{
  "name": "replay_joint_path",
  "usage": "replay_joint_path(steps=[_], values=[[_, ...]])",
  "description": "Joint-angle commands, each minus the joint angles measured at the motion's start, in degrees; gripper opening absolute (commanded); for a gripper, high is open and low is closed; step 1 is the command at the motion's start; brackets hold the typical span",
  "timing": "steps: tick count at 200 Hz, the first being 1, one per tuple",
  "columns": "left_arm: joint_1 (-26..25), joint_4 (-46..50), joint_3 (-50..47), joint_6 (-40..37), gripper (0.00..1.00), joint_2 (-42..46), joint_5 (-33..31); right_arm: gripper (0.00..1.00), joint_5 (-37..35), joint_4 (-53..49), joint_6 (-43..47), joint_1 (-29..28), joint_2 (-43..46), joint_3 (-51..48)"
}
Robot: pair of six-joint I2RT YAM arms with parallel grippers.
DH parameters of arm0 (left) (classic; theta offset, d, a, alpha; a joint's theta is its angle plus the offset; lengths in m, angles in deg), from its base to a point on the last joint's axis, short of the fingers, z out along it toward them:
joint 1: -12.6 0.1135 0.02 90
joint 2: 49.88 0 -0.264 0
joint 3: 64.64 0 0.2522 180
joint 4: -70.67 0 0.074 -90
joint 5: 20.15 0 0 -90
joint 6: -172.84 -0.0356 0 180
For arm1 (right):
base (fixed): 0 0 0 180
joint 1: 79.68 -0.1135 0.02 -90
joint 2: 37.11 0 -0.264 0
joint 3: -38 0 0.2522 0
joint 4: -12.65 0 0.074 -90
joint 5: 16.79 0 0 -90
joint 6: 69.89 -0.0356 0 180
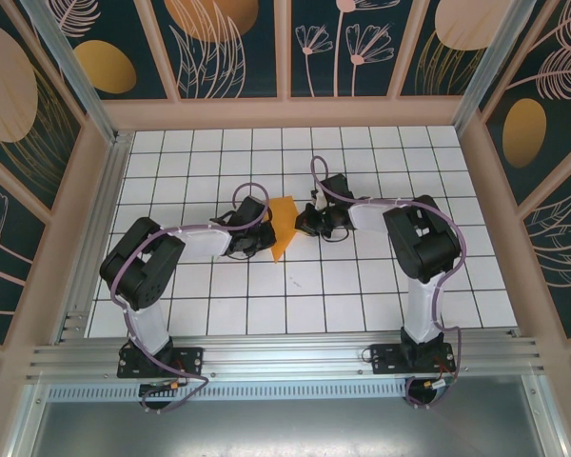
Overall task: Fold a paper plane with a square sheet of paper (pick it up from the middle)
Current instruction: Fourth fold the wing at the center of the table.
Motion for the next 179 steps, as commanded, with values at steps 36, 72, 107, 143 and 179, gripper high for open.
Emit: replay_joint_path(steps=[36, 72, 107, 143, 179], values=[[1.4, -1.6, -0.5, -0.5, 0.24, 9.4, 7.3, 0.02, -7.4, -15.1, 13.5, 0.0, 2.8, 2.4], [1.3, -9.4, -2.9, 1.3, 0.26, 10.2, 14.5, 0.02, -11.9, -22.4, 19.9, -0.1, 7.1, 1.8], [-0.8, -10.0, -1.9, 1.8, 0.24, 5.3, 14.9, 0.02, -17.5, -24.8, 19.5, -0.6, 8.1, 2.6], [-0.8, -8.2, -0.5, 2.3, 0.17, -0.5, 13.6, 0.02, -23.5, -27.0, 20.7, -2.2, 7.4, 4.5], [-0.8, -6.2, 1.5, 2.3, 0.10, -4.1, 9.4, 0.01, -29.3, -29.1, 20.6, -4.3, 6.6, 7.4]])
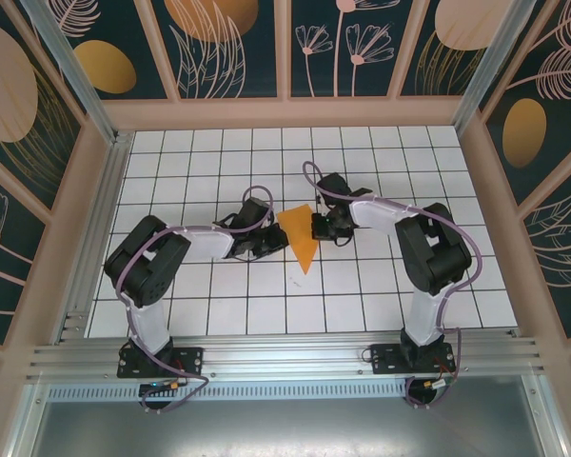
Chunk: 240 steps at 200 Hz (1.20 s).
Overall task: Fold a paper plane with a square sheet of paper (pick it up from the middle)
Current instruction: Fourth fold the wing at the center of the table.
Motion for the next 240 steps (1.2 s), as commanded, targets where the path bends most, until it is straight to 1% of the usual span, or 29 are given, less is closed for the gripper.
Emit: replay_joint_path(steps=[1, 36, 71, 91, 97, 134, 162, 180, 209, 237, 240], values=[[0.1, 1.6, 2.5, 0.4, 0.10, -1.4, -3.1, 0.01, -6.4, -3.6, 1.0, -1.8, 0.0, 3.2], [0.2, 0.2, 2.5, 0.1, 0.08, 0.1, -4.8, 0.01, -9.8, -5.0, 0.5, -4.0, -0.6, 5.1], [2.6, -1.0, 2.5, -0.1, 0.08, 0.7, -6.7, 0.01, -9.1, -5.3, 1.6, -4.2, -0.4, 4.8], [3.2, -3.6, 2.5, -0.7, 0.09, -0.2, -4.3, 0.01, -7.9, -5.1, 2.4, -4.4, 0.2, 4.1], [3.3, -3.7, 4.4, -1.0, 0.09, -0.6, -3.8, 0.01, -7.6, -5.1, 2.5, -4.4, 0.2, 3.9], [3.6, -5.3, 6.7, -2.5, 0.10, -1.9, -2.6, 0.01, -7.4, -4.8, 2.7, -4.5, 0.6, 3.6], [3.7, -0.5, 10.2, -2.9, 0.09, -5.5, -3.3, 0.01, -7.3, -4.7, 2.6, -4.4, 0.5, 3.9], [3.8, 2.0, 10.6, -2.6, 0.08, -6.7, -5.0, 0.00, -7.6, -5.0, 2.3, -4.5, 0.8, 4.2], [3.9, 3.4, 10.9, -2.6, 0.07, -7.8, -5.5, 0.01, -8.1, -5.6, 1.8, -4.6, 0.8, 4.8], [3.9, 3.8, 11.1, -2.3, 0.05, -8.8, -5.2, 0.01, -10.0, -7.5, 1.4, -5.3, -0.6, 6.7], [3.9, 3.9, 11.2, -2.2, 0.05, -8.8, -5.2, 0.01, -11.0, -7.8, 1.2, -5.5, -0.9, 7.0]])
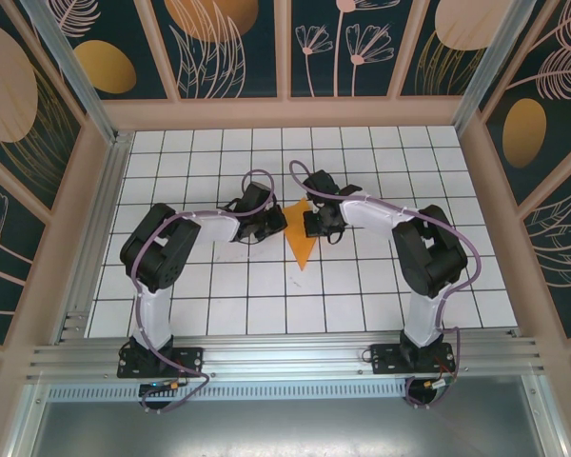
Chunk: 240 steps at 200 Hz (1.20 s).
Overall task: Fold a paper plane with a square sheet of paper (pick it up from the middle)
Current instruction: Fourth fold the wing at the center of the table.
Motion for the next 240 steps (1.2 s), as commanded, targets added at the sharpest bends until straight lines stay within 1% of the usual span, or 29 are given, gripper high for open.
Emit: replay_joint_path(steps=[1, 17, 33, 63, 105, 138, 166, 194, 219, 240], values=[[0.4, 3.2, 0.9, -0.6, 0.05, -1.6, -0.7, 0.01, -3.0, -3.9, -0.2, -1.1, -0.9, 2.9], [0.4, 3.9, 1.3, -0.5, 0.05, -2.2, -0.9, 0.01, -8.4, -6.2, -1.6, -2.1, -2.4, 5.0], [0.4, 3.7, 1.6, -0.5, 0.05, -2.6, -0.4, 0.00, -12.0, -8.6, -2.8, -2.9, -4.5, 7.2], [0.4, 3.5, 1.8, -0.4, 0.05, -2.5, -0.1, 0.00, -13.9, -9.7, -3.5, -3.7, -6.5, 8.6], [0.4, 2.4, 0.9, 0.5, 0.05, -2.6, 0.5, 0.00, -9.8, -9.7, -5.1, -5.8, -6.3, 11.3], [0.4, 1.1, 0.0, 1.1, 0.05, -2.4, 1.0, 0.01, -9.2, -9.8, -8.6, -6.8, -6.8, 12.4], [0.4, 1.1, -0.1, 1.0, 0.05, -2.3, 1.4, 0.01, -6.5, -8.1, -11.2, -6.9, -6.9, 11.9], [0.4, 2.6, 0.1, -0.9, 0.06, 0.1, 0.8, 0.00, -7.6, -7.8, -12.4, -6.3, -6.6, 11.0], [0.3, -0.9, -3.5, -0.5, 0.09, 5.3, 4.2, 0.00, -6.9, -6.0, -11.5, -4.9, -5.1, 8.4], [-0.3, -6.4, -7.0, 1.5, 0.12, 8.9, 8.2, 0.01, -2.4, -0.7, -9.8, -2.8, -1.8, 3.9]])
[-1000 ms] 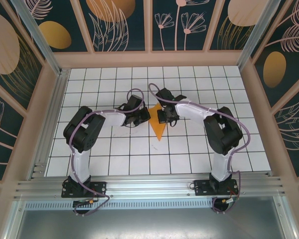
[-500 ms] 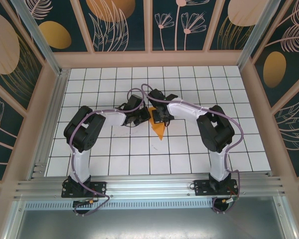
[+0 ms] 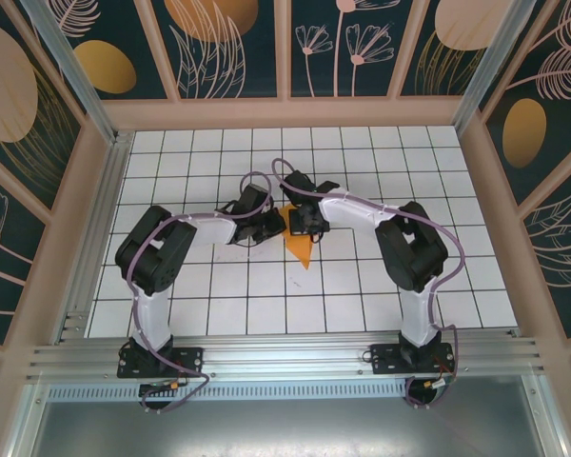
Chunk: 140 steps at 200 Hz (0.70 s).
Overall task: Fold a paper plane with a square sheet of paper (pick it up from the middle)
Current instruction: Fourth fold the wing at the center of the table.
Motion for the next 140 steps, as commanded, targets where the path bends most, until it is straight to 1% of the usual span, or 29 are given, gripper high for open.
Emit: replay_joint_path(steps=[1, 13, 34, 45, 48, 57, 84, 121, 132, 140], values=[[-0.5, -6.0, -3.0, 1.3, 0.12, 5.4, 5.3, 0.01, 4.5, 4.7, 0.8, 2.4, 4.2, -4.7], [-1.4, -8.2, -5.8, 1.8, 0.12, 6.5, 6.5, 0.01, 10.2, 8.8, 1.9, 4.3, 6.1, -7.8], [-2.8, -9.2, -7.1, 1.9, 0.12, 7.3, 5.9, 0.03, 18.9, 15.6, 3.0, 7.8, 8.8, -13.1], [-3.2, -10.1, -7.7, 1.9, 0.12, 7.7, 5.8, 0.05, 21.8, 18.0, 2.9, 8.1, 9.5, -14.9], [-3.3, -10.5, -7.9, 1.9, 0.13, 7.7, 5.9, 0.05, 22.7, 18.5, 2.9, 9.7, 9.6, -15.2], [-3.6, -11.2, -8.0, 1.8, 0.13, 7.9, 6.2, 0.06, 25.1, 19.7, 2.9, 11.0, 9.7, -16.0], [-4.9, -11.3, -6.7, 1.2, 0.16, 6.6, 7.0, 0.07, 28.5, 21.7, 2.4, 12.7, 9.3, -17.3], [-5.3, -7.0, -3.8, 0.5, 0.15, 2.8, 3.7, 0.08, 30.9, 24.1, 0.7, 14.4, 9.0, -19.0], [-5.4, -5.4, -3.7, 0.1, 0.14, 1.7, 2.8, 0.08, 31.4, 24.7, 0.1, 15.0, 8.9, -19.5], [-5.4, -4.6, -1.8, -0.1, 0.13, 0.9, 2.2, 0.09, 32.0, 25.3, -0.1, 15.4, 8.7, -19.8]])
